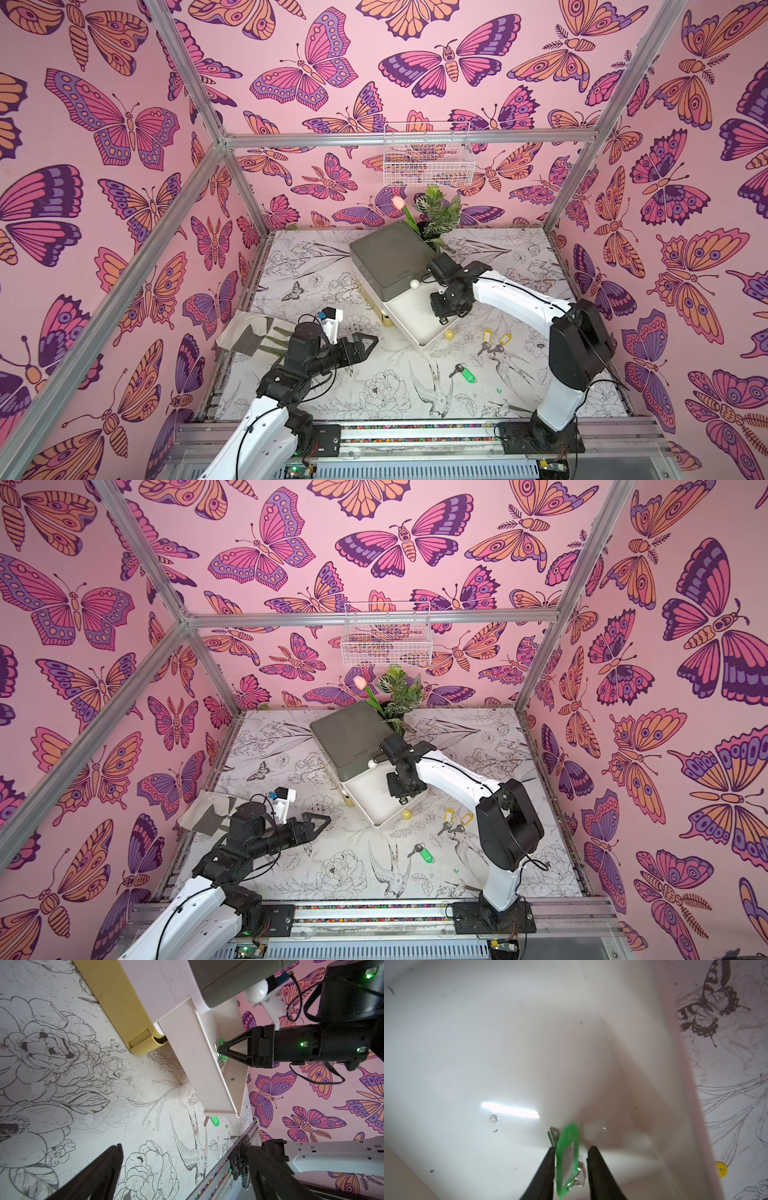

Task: Take the keys out of the drawer
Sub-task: Pick up the key from the drawer.

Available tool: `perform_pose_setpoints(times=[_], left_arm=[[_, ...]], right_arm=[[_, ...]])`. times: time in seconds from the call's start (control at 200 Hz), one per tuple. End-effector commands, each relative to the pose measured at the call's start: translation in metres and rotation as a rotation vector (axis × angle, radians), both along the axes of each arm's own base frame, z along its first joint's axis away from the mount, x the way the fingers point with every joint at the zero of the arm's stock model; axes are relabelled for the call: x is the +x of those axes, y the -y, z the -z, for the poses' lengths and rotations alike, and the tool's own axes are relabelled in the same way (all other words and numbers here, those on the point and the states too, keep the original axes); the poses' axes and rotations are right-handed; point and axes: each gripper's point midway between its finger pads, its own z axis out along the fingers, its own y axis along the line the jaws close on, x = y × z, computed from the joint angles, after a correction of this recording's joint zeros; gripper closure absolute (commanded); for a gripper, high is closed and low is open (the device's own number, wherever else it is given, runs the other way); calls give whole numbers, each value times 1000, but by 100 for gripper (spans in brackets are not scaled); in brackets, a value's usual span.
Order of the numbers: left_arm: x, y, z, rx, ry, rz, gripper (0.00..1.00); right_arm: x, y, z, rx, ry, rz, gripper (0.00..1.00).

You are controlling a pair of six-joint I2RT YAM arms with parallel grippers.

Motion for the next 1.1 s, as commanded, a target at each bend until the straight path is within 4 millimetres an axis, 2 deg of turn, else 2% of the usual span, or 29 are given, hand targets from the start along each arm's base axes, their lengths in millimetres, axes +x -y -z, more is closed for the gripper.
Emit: perform_pose_setpoints(times=[0.0, 0.325, 0.471, 0.691, 0.861, 1.056, 1.071, 1.097], left_arm=[[2, -2, 4, -1, 8, -10, 1], [2, -2, 3, -8, 9, -21, 1], [2, -2, 2, -9, 11, -20, 1], [2, -2, 1, -9, 21, -13, 1], [5, 0, -8, -10, 46, -3, 1], [8, 4, -19, -20, 69, 13, 1], [8, 4, -20, -21, 71, 15, 1], [8, 5, -23, -24, 74, 21, 1]], right_arm=[[10, -4, 9, 4, 3, -14, 77], [17, -5, -5, 14, 44, -1, 94], [21, -6, -20, 32, 84, 10, 96], [25, -3, -53, 69, 150, 39, 97], [26, 1, -83, 113, 213, 72, 97], [18, 6, -120, 178, 261, 102, 97], [15, 8, -132, 196, 282, 103, 97], [12, 11, -139, 207, 291, 108, 97]])
